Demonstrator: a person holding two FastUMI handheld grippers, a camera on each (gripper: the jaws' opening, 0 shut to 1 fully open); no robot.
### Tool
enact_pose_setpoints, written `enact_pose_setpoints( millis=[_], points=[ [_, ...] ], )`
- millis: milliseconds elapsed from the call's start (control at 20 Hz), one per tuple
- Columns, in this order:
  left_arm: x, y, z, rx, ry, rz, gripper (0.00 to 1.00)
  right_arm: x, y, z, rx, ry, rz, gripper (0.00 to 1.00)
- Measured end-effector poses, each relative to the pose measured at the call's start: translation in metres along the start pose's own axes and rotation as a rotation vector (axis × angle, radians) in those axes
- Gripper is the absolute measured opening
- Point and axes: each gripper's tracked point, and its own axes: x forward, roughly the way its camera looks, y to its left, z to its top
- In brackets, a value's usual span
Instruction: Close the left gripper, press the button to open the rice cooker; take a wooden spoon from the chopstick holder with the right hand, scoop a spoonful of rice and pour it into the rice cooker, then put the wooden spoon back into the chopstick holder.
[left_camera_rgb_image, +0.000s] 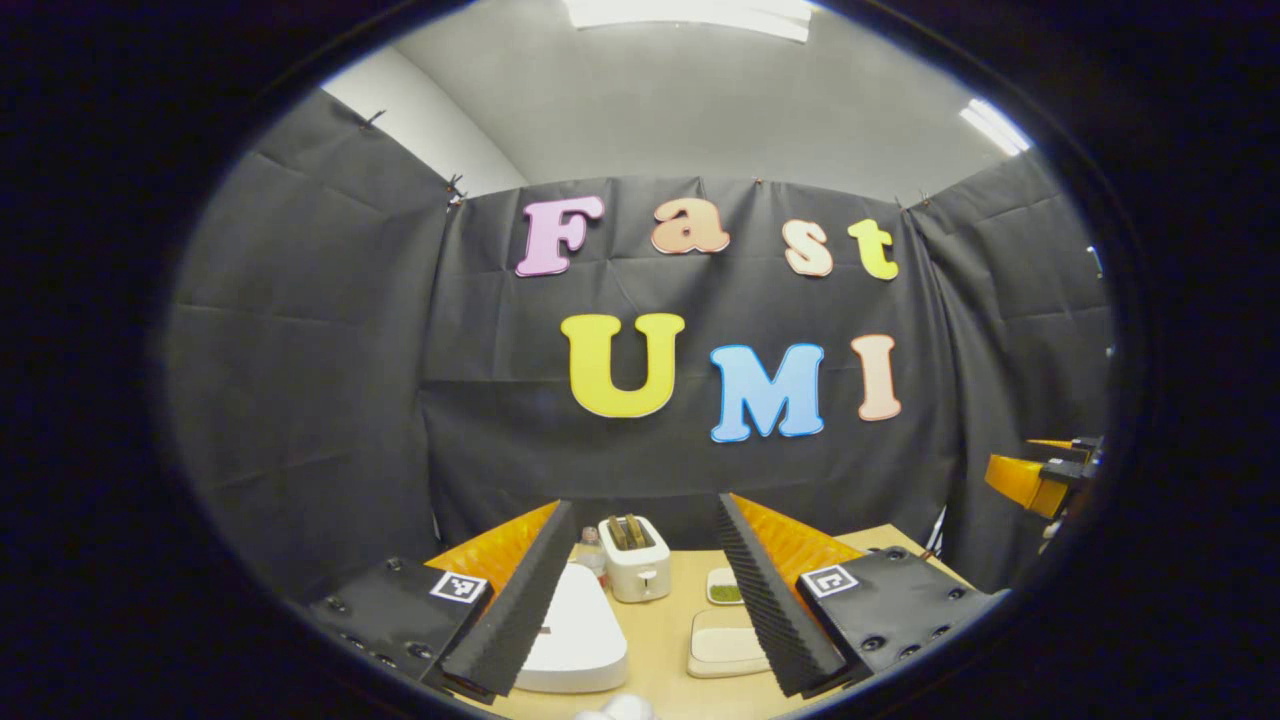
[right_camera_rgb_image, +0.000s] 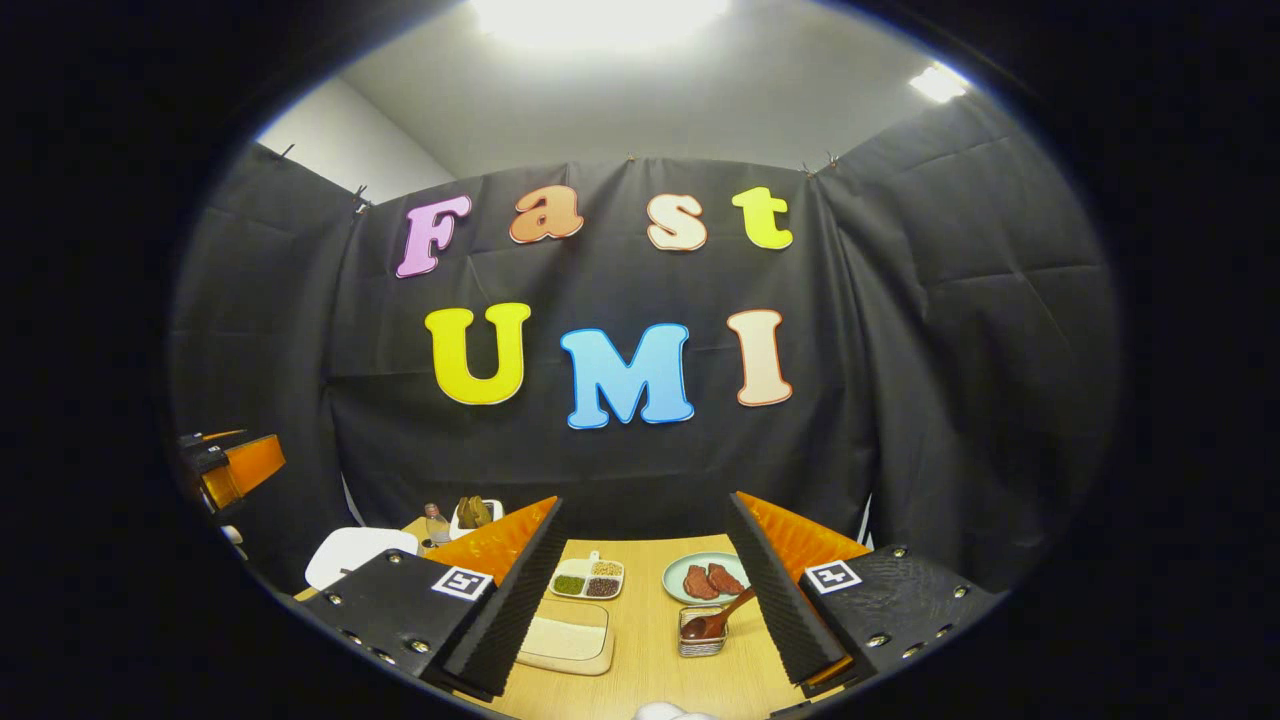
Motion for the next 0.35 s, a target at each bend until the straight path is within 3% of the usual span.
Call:
enact_pose_setpoints(
  millis=[350],
  points=[
    [0.0011,0.0014,0.0069,0.008,-0.012,-0.004,1.00,0.0007,0.0020,0.0032,0.008,-0.006,0.000,0.97]
  ],
)
